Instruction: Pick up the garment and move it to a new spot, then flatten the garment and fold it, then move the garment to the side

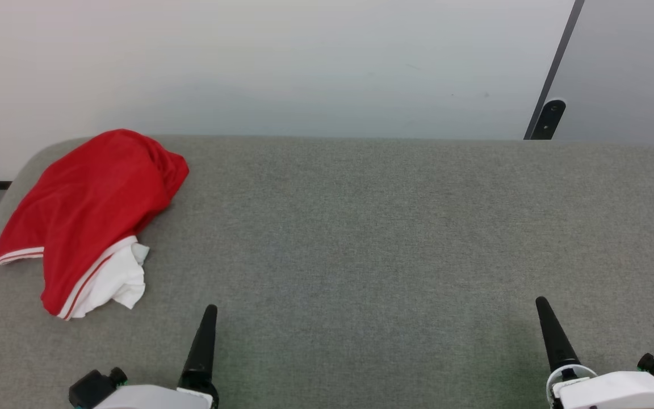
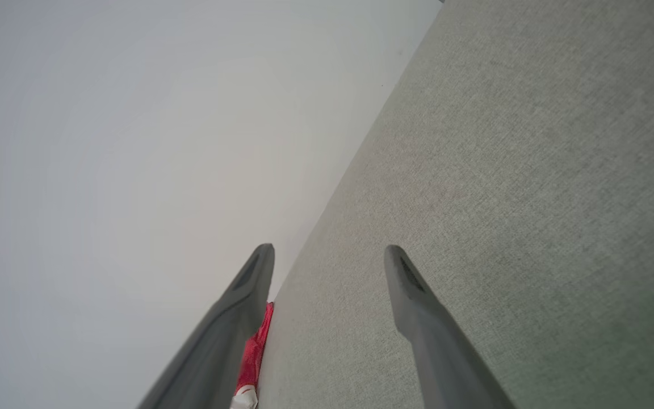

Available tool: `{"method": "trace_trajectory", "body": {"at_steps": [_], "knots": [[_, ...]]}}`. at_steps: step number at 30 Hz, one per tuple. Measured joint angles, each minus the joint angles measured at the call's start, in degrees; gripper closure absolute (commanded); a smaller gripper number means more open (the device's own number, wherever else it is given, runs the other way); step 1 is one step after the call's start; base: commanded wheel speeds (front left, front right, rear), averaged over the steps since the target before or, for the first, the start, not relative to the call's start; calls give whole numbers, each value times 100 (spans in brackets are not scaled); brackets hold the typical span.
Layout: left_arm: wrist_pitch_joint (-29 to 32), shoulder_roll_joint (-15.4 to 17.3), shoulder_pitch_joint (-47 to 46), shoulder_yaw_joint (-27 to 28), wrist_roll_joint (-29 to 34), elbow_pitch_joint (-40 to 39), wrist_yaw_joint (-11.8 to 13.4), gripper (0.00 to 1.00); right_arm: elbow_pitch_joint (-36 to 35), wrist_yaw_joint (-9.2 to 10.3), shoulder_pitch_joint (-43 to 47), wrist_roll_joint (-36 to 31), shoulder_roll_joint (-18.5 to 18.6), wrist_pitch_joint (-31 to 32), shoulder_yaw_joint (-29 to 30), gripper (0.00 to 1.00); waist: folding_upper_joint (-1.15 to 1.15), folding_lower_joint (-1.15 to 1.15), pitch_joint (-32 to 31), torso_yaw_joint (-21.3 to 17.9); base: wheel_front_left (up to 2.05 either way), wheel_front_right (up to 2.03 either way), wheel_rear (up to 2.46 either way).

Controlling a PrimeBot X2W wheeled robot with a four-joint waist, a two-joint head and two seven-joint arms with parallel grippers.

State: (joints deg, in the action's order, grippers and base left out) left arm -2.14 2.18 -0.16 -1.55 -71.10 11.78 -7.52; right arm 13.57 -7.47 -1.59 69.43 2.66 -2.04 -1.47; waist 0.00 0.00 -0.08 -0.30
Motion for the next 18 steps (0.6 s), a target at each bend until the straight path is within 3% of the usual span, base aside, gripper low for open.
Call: {"method": "trace_trajectory", "body": {"at_steps": [11, 18], "knots": [[-204, 25, 146, 63, 1582, -216, 4, 0, -136, 0, 115, -1760, 31, -208, 45, 0, 0, 0, -29, -2, 0, 0, 0], [-336, 130, 292, 126, 2353, -457, 3, 0, -267, 0, 243, -2551, 38, -335, 105, 0, 0, 0, -57, -21, 0, 0, 0]]}}
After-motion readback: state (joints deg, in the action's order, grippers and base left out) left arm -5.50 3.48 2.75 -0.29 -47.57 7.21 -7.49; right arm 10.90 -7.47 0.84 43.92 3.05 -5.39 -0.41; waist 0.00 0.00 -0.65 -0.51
